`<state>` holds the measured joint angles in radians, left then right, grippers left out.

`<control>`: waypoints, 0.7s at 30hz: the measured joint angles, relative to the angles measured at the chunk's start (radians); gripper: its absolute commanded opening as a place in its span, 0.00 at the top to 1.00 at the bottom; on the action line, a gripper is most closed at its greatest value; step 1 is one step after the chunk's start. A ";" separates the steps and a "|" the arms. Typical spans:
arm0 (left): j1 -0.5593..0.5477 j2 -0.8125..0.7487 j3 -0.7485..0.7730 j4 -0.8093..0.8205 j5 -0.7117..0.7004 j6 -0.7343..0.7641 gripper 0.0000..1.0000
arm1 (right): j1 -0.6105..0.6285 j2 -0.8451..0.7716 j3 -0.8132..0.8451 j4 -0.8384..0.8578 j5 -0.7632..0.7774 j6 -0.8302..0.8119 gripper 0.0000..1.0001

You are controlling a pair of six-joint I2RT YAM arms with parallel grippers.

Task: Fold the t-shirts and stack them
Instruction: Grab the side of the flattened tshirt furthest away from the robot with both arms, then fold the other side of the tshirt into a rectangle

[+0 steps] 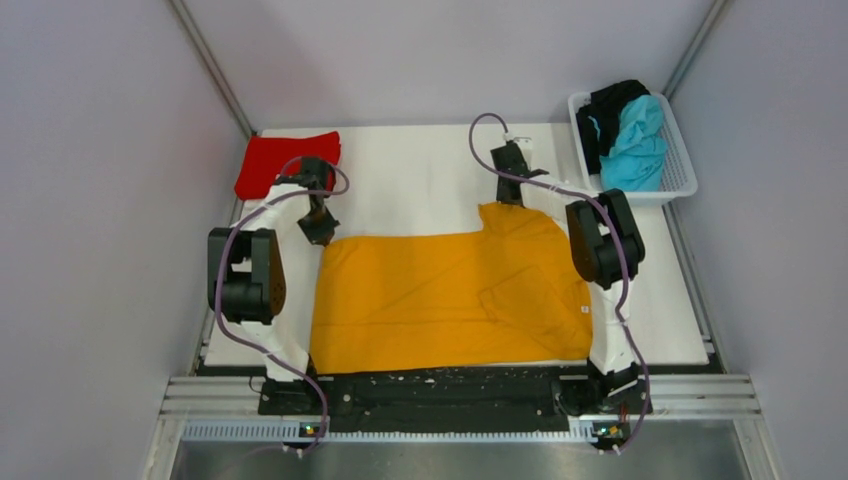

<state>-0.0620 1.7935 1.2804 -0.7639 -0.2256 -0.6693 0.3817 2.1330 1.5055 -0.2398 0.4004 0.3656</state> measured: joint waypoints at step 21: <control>-0.019 -0.218 -0.149 0.029 0.000 0.013 1.00 | 0.116 -0.578 -0.444 -0.005 0.023 -0.006 1.00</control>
<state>-0.0814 1.5757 1.1316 -0.7353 -0.2253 -0.6559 0.4973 1.5547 1.0618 -0.2447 0.4232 0.3592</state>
